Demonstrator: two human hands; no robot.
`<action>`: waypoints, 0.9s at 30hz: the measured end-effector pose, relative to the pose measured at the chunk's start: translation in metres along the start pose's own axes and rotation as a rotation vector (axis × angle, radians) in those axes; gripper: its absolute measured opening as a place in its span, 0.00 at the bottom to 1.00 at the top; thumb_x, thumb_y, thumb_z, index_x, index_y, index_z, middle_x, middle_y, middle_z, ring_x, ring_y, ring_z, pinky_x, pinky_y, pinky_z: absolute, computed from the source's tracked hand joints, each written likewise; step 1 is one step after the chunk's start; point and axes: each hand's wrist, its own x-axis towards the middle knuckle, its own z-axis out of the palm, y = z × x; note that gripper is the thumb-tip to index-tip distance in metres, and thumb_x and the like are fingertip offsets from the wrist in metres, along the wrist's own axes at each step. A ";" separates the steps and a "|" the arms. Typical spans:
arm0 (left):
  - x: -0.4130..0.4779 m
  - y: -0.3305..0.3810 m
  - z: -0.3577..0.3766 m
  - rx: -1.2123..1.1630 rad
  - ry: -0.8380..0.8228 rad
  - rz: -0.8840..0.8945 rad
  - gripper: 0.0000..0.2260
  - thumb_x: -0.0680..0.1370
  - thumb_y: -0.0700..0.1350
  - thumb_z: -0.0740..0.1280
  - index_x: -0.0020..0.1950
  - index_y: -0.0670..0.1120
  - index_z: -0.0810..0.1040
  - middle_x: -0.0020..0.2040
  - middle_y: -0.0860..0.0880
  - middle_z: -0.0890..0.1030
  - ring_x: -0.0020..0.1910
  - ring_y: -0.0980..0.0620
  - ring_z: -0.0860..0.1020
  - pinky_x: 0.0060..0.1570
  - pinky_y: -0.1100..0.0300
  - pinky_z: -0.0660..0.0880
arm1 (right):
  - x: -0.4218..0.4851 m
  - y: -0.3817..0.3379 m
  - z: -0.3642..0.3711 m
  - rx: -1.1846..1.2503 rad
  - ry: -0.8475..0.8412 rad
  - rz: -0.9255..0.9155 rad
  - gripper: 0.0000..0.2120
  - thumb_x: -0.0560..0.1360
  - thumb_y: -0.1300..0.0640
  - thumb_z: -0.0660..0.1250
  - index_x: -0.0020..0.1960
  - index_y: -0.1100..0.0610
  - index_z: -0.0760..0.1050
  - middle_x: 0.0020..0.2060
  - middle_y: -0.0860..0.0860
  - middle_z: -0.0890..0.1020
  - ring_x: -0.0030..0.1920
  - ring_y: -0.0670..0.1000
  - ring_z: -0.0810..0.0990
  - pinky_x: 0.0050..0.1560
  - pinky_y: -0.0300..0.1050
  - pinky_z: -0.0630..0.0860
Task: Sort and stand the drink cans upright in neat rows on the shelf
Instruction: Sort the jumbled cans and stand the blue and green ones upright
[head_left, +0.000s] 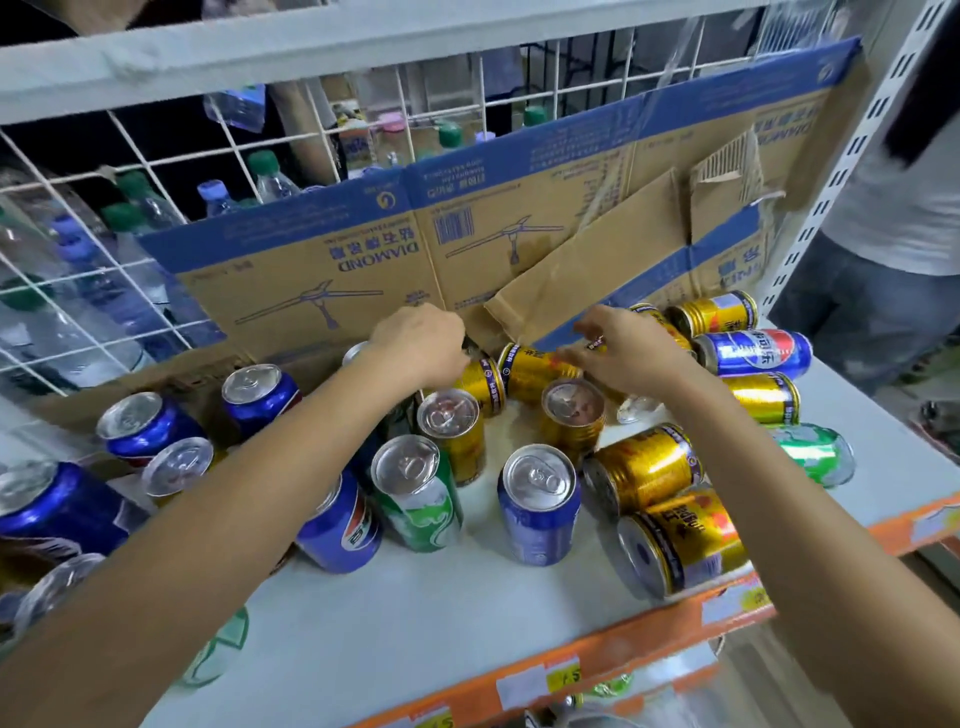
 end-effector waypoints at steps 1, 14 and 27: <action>0.003 -0.001 0.000 0.024 -0.024 -0.005 0.12 0.79 0.48 0.63 0.58 0.42 0.75 0.49 0.44 0.76 0.43 0.45 0.74 0.41 0.53 0.74 | 0.006 0.002 0.000 -0.046 -0.018 -0.010 0.24 0.75 0.45 0.67 0.65 0.59 0.72 0.60 0.55 0.78 0.60 0.56 0.75 0.56 0.49 0.73; 0.042 0.002 0.012 0.127 -0.401 -0.072 0.23 0.73 0.56 0.71 0.61 0.44 0.75 0.53 0.48 0.75 0.46 0.48 0.72 0.43 0.55 0.73 | 0.063 0.012 0.019 -0.344 -0.375 -0.101 0.16 0.77 0.46 0.61 0.56 0.56 0.72 0.48 0.54 0.76 0.58 0.58 0.74 0.66 0.59 0.58; 0.042 0.003 -0.008 0.112 -0.400 -0.077 0.26 0.68 0.61 0.73 0.59 0.46 0.78 0.48 0.48 0.79 0.45 0.47 0.78 0.41 0.56 0.75 | 0.064 0.018 0.010 -0.317 -0.267 -0.184 0.21 0.69 0.46 0.70 0.57 0.56 0.74 0.49 0.55 0.78 0.54 0.59 0.76 0.56 0.53 0.67</action>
